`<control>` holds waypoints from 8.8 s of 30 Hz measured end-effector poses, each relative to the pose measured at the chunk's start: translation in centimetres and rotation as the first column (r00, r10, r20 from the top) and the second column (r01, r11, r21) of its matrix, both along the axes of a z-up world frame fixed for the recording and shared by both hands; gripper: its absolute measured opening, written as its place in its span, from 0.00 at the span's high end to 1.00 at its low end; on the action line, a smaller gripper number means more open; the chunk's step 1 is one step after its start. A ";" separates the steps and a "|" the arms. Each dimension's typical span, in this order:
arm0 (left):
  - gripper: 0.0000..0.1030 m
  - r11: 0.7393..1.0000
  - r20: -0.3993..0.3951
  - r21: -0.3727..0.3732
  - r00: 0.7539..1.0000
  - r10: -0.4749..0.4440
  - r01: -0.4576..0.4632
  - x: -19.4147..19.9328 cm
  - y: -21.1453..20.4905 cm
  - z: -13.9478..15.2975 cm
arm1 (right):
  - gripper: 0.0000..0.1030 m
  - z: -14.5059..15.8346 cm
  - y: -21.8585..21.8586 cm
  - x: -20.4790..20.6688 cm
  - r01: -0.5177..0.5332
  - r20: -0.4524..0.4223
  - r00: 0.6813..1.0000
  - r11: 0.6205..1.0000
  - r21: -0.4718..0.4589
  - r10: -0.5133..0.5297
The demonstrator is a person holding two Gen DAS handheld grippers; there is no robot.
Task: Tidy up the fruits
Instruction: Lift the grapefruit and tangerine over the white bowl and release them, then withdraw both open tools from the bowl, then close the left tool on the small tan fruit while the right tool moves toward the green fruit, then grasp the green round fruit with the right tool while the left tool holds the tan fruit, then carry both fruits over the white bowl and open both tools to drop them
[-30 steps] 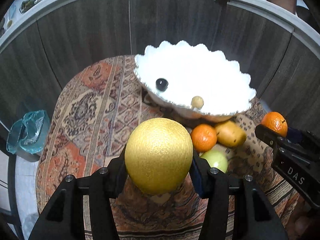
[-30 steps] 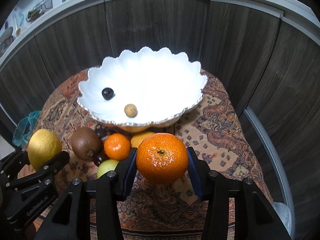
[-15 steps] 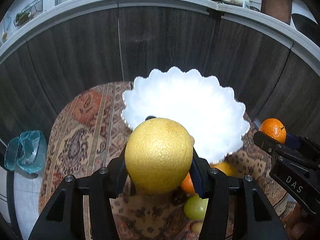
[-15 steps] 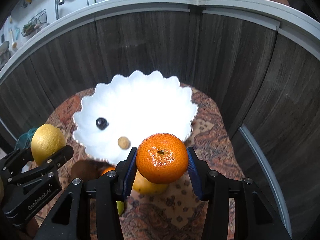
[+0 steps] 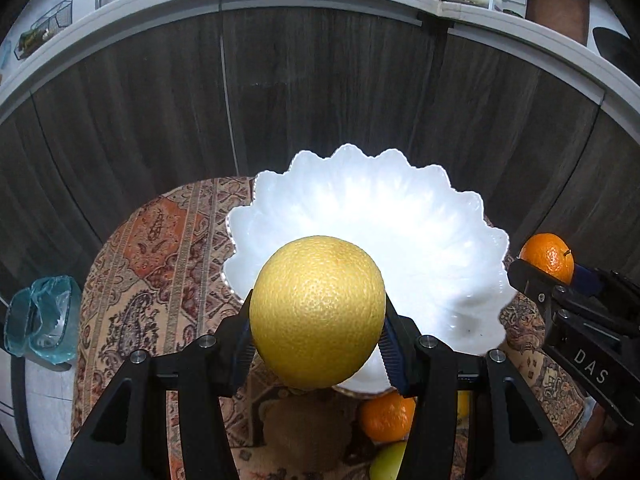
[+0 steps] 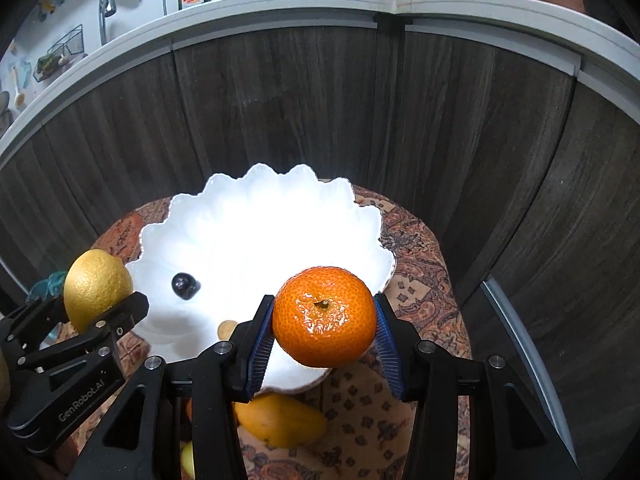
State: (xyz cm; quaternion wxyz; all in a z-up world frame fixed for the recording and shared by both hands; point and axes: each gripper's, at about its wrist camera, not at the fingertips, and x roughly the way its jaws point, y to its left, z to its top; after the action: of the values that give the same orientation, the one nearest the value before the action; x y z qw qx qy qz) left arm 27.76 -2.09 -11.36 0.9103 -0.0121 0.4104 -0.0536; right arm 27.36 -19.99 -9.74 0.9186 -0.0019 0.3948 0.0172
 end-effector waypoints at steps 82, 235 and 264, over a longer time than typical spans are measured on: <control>0.15 0.997 0.043 0.061 0.998 0.050 -0.053 -13.7 -1.9 2.1 | 0.22 2.1 -2.8 -11.8 0.061 0.058 0.996 0.998 -0.016 -0.060; 0.78 1.000 0.020 -0.022 1.000 -0.015 0.016 0.1 0.2 -0.3 | 0.52 -0.8 1.3 -0.2 -0.010 0.010 1.000 1.000 -0.008 0.010; 0.18 0.997 0.015 0.033 0.997 0.072 -0.072 0.3 1.1 -1.2 | 0.22 -1.8 -0.2 1.4 0.054 -0.007 0.999 0.998 -0.021 -0.054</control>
State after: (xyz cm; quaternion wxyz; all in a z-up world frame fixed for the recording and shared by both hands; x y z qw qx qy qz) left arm 28.01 -0.98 -12.60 0.9146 -0.0112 0.4040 -0.0140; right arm 28.75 -20.20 -11.50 0.9171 -0.0009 0.3984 -0.0118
